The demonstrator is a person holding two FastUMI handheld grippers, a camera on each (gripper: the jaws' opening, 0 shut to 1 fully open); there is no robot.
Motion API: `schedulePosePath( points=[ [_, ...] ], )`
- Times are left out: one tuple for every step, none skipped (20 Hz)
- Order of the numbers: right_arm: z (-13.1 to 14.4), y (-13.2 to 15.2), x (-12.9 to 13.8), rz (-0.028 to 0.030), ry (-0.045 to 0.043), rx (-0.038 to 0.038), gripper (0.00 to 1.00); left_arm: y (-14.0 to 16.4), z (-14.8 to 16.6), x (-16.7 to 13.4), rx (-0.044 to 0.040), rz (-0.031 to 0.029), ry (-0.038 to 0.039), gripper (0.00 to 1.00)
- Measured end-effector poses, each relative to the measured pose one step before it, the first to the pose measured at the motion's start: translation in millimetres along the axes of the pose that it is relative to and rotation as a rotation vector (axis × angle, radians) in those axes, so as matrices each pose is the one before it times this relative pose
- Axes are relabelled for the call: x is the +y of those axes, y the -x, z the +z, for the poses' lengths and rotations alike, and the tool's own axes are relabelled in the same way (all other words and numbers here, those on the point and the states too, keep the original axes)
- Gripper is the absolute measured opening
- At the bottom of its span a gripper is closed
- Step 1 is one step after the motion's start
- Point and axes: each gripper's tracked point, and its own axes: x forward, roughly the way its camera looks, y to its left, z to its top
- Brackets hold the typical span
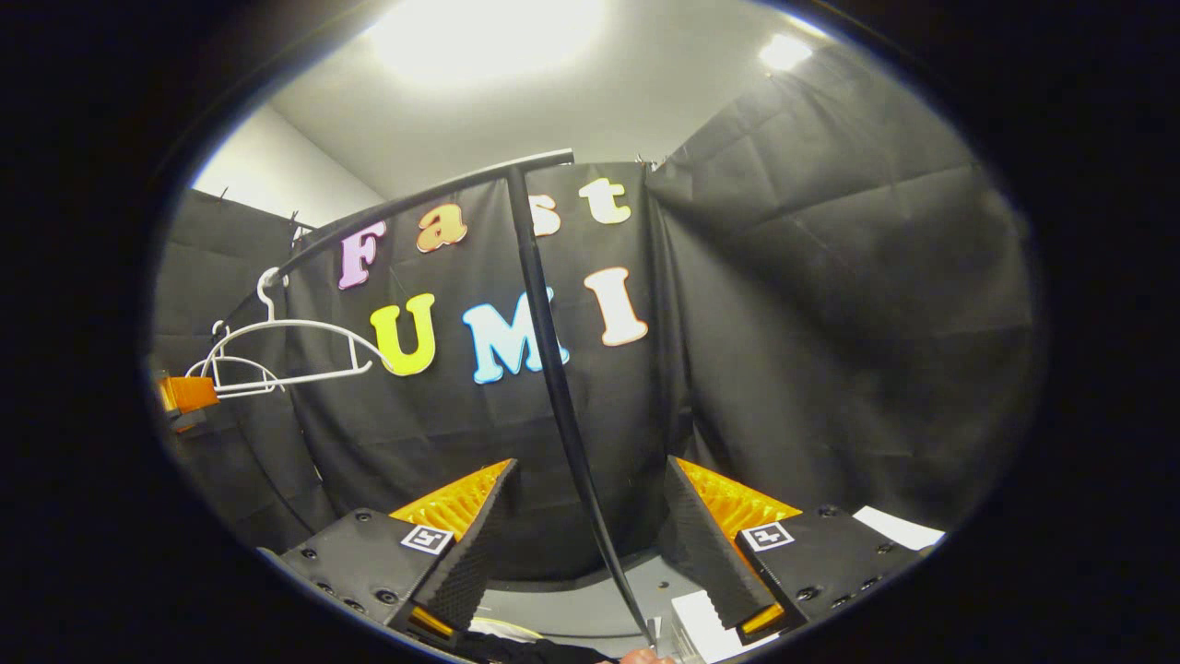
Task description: Grasp the clothes on the hanger with both hands and then place them into the laundry hamper below.
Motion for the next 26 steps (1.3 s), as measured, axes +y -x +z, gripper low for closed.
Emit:
schedulePosePath(
  points=[
    [8.98, 2.73, 1.83, -0.00184, 0.00978, -0.02076, 0.97, 3.58, 6.99, 3.36, -0.00768, 0.00447, 0.00161, 0.95],
    [6.5, 1.06, 0.78, -0.00033, 0.01123, -0.0204, 0.97, 1.87, 4.46, 3.39, -0.00394, 0.00768, 0.00356, 0.95],
    [5.38, 1.64, 1.09, -0.0036, 0.01126, -0.01766, 0.97, 2.59, 1.19, 3.69, 0.00419, -0.0002, -0.00285, 0.95],
    [1.63, 2.74, 0.01, -0.00493, 0.01213, -0.0102, 0.97, 5.02, -4.02, 4.35, 0.01466, -0.00623, -0.01258, 0.95],
    [-1.7, 3.01, -0.89, -0.01225, 0.00899, 0.00009, 0.98, 7.06, -7.83, 5.42, 0.02324, -0.00359, -0.01498, 0.95],
    [-3.42, 3.1, -2.14, -0.00812, 0.00488, 0.00704, 0.98, 5.42, -6.29, 8.41, 0.01923, 0.00671, -0.01201, 0.95],
    [-3.94, 3.35, -1.86, -0.01173, -0.00051, 0.01499, 0.98, 6.23, -2.53, 10.16, 0.00461, 0.01907, 0.00109, 0.95],
    [-4.24, 3.4, -3.01, -0.01369, -0.00543, 0.02138, 0.98, 4.05, -2.04, 7.61, 0.00644, 0.0154, 0.01307, 0.95],
    [-2.76, 5.08, -2.08, -0.01576, -0.00939, 0.01604, 0.98, 4.06, -1.36, 6.67, -0.0023, 0.01429, 0.02184, 0.95],
    [1.39, 4.11, -0.73, -0.00933, -0.00774, 0.00253, 0.98, 1.02, 1.25, 2.35, -0.00973, 0.00311, 0.01865, 0.95],
    [1.3, 3.08, -0.46, -0.00889, -0.00215, -0.00242, 0.98, 2.42, 2.24, 1.49, -0.01332, -0.00251, 0.01231, 0.95],
    [1.94, 3.62, -0.97, -0.00655, 0.00279, -0.00806, 0.98, 0.3, 2.63, 2.54, -0.0139, -0.00186, 0.00061, 0.95],
    [1.35, 2.86, -0.2, -0.00515, 0.00521, -0.00509, 0.98, -0.4, 0.13, 3.55, -0.00196, 0.00452, -0.00503, 0.95],
    [0.68, 1.97, 1.52, 0.00267, 0.00367, -0.00631, 0.98, -0.88, -1.25, 0.63, 0.00529, -0.00161, -0.00418, 0.95],
    [0.45, 2.13, 3.42, 0.00453, -0.00244, 0.00151, 0.98, -0.52, -2.32, -1.79, 0.0071, -0.00379, -0.00103, 0.95],
    [-0.6, 2.16, 3.8, 0.0072, -0.01134, 0.00729, 0.98, -0.18, -1.32, -0.98, 0.00371, -0.01128, 0.0021, 0.95],
    [-0.97, 2.82, 3.64, 0.00394, -0.01572, 0.0102, 0.98, 0.57, -0.9, -1.19, 0.00175, -0.00746, -0.00119, 0.95],
    [-1.03, 2.29, 2.08, 0.00177, -0.01137, 0.00374, 0.98, 0.07, -0.47, 2.01, 0.00088, 0.00226, -0.00794, 0.95],
    [1.79, 3.08, 0.85, -0.0045, -0.00153, -0.00877, 0.98, 0.1, -0.34, 0.25, -0.00225, -0.00435, -0.0083, 0.95],
    [2.41, 1.75, -0.46, -0.00838, 0.00379, -0.00911, 0.97, -0.95, -0.02, -1.84, -0.00334, -0.01287, -0.00791, 0.95],
    [0.32, 2.07, -0.6, -0.00458, 0.00565, -0.00842, 0.97, -1.65, -1.14, -3.13, -0.01132, -0.01564, -0.0074, 0.95],
    [-1.27, 2.4, 0.94, -0.00534, 0.00725, -0.00444, 0.97, -2.49, -1.06, -3.01, -0.01884, -0.01855, -0.00885, 0.95],
    [-2.43, 2.49, -1.48, -0.00696, 0.0075, -0.0026, 0.97, -3.56, -6.04, -2.58, -0.00998, -0.01027, -0.00968, 0.95],
    [-2.24, 1.04, -1.24, -0.00637, 0.00829, 0.00046, 0.97, -4.45, -8.34, -2.26, 0.00752, -0.00122, -0.00844, 0.95],
    [-2.62, 0.42, 0.21, -0.00686, 0.00899, 0.00813, 0.97, -3.81, -7.35, -2.76, 0.01258, -0.00106, -0.0013, 0.95],
    [-2.85, -0.19, 0.57, -0.00198, 0.0075, 0.00704, 0.97, -1.87, -5.55, -4.46, 0.01332, -0.00739, 0.00334, 0.95]
  ],
)
